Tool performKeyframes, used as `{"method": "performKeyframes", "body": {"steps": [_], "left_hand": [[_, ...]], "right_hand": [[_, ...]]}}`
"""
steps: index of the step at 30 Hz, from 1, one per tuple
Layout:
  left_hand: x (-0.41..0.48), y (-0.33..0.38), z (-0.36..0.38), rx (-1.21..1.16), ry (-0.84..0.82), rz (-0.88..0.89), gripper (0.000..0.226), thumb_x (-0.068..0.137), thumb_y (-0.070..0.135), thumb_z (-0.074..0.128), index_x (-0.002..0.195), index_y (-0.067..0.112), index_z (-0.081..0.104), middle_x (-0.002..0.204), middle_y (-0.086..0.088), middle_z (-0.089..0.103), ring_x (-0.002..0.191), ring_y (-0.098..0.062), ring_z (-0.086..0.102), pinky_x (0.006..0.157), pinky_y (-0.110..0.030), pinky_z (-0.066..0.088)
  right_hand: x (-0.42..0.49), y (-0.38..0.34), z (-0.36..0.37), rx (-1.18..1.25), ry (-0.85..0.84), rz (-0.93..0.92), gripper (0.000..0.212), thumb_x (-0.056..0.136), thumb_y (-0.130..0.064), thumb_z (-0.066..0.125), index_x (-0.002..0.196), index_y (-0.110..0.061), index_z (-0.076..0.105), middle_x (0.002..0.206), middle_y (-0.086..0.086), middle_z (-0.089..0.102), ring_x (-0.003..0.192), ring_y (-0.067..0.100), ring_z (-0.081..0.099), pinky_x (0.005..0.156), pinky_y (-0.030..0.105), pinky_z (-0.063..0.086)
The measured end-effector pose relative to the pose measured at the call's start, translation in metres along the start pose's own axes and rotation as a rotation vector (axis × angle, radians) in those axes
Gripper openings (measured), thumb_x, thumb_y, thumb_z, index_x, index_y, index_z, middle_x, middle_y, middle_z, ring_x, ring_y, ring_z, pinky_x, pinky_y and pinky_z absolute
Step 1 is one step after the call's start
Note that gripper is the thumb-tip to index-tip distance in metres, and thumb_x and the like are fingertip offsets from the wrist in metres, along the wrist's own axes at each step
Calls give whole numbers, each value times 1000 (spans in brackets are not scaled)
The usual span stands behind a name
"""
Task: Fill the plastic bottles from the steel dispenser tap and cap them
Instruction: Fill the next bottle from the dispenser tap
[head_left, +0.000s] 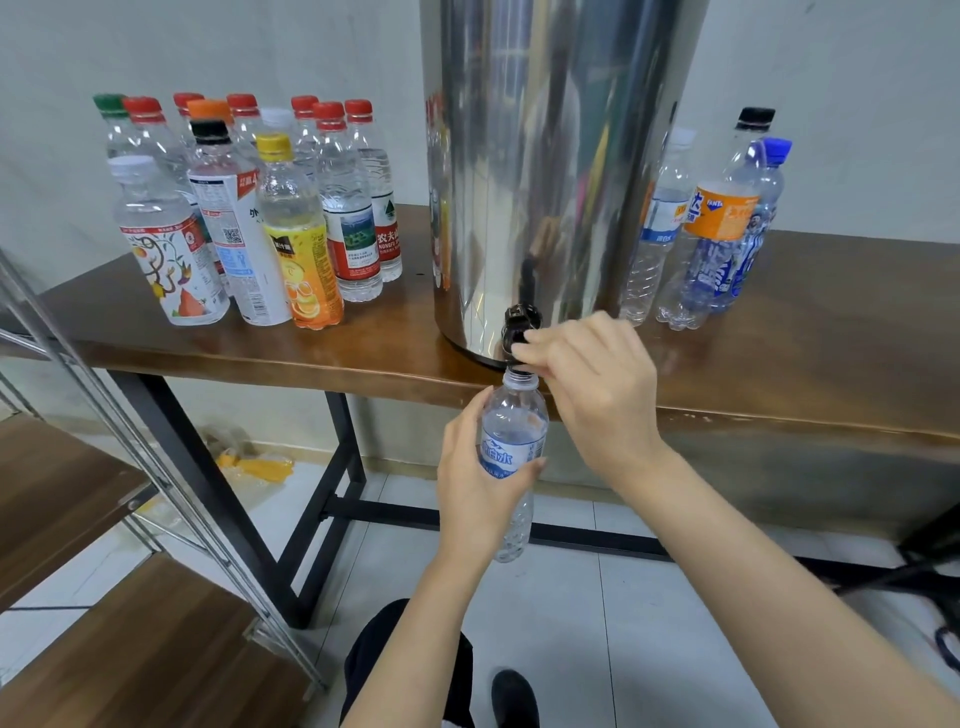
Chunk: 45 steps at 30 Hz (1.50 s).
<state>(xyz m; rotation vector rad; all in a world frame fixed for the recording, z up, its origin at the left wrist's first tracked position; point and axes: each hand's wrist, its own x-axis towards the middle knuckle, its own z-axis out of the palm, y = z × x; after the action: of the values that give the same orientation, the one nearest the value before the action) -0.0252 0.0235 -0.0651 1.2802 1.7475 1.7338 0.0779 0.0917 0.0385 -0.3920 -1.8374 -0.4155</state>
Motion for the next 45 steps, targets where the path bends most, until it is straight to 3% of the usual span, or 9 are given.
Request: {"method": "performKeyframes", "body": {"steps": [3,7,14,19,24,32,40,42,45], "left_hand": [[0,0,1,9,9,-1,85,69,16,89,136,42,44,133,16,50,117,17,46,97,-17,44],[0,0,2,-4,24,-14,82,69,21,89,134,42,45,131,18,51,121,5,51,102,-32,49],[-1,-1,2,5,22,11,85,69,14,89,137,42,45,128,20,49,115,15,49,92,-9,43],[-1,-2,4,-15,39,-15,83,69,20,90,137,40,46,129,19,51,119,3,54,96,-20,49],[0,-2,2,-8,28,18,84,69,13,89,140,31,47,131,15,50,118,12,48,90,-2,40],[0,-3,4,23,28,28,85,70,12,88,140,33,46,130,15,49,117,16,45,91,-2,39],[1,-6,6,56,35,52,86,70,13,87,142,29,44,128,19,49,115,22,42,89,1,37],[1,-7,7,87,46,61,87,70,15,87,142,33,42,124,28,46,115,23,41,93,-6,39],[0,-8,6,155,61,70,90,71,20,87,143,41,36,123,39,39,114,24,39,102,-35,45]], "right_hand": [[-5,-7,-3,47,-47,127,17,91,-29,71,87,-12,75,94,-4,72,82,24,59,69,40,46],[2,-26,-2,-1,-109,339,47,78,-63,68,82,-17,66,96,-3,62,90,20,52,75,34,37],[-2,-23,-9,-65,-125,397,8,84,-33,70,87,-25,70,88,-15,66,91,20,56,84,34,32],[2,-25,-10,-134,-157,348,50,83,-72,55,83,-23,68,83,-14,65,89,19,56,82,38,34],[5,-22,-6,-49,-131,390,33,86,-54,64,77,-22,66,81,-15,65,91,15,56,86,36,32],[3,30,-15,302,-321,433,21,93,-42,55,95,-29,72,112,-27,64,109,5,51,100,47,32],[-15,31,5,213,-115,329,30,95,-46,57,96,-21,74,111,-15,69,101,7,49,88,34,34],[-19,29,13,224,-43,331,31,96,-42,57,94,-17,74,110,-11,71,97,8,51,85,36,38],[-23,27,20,230,36,318,32,98,-40,57,92,-14,75,108,-7,72,93,9,54,84,34,39]]}}
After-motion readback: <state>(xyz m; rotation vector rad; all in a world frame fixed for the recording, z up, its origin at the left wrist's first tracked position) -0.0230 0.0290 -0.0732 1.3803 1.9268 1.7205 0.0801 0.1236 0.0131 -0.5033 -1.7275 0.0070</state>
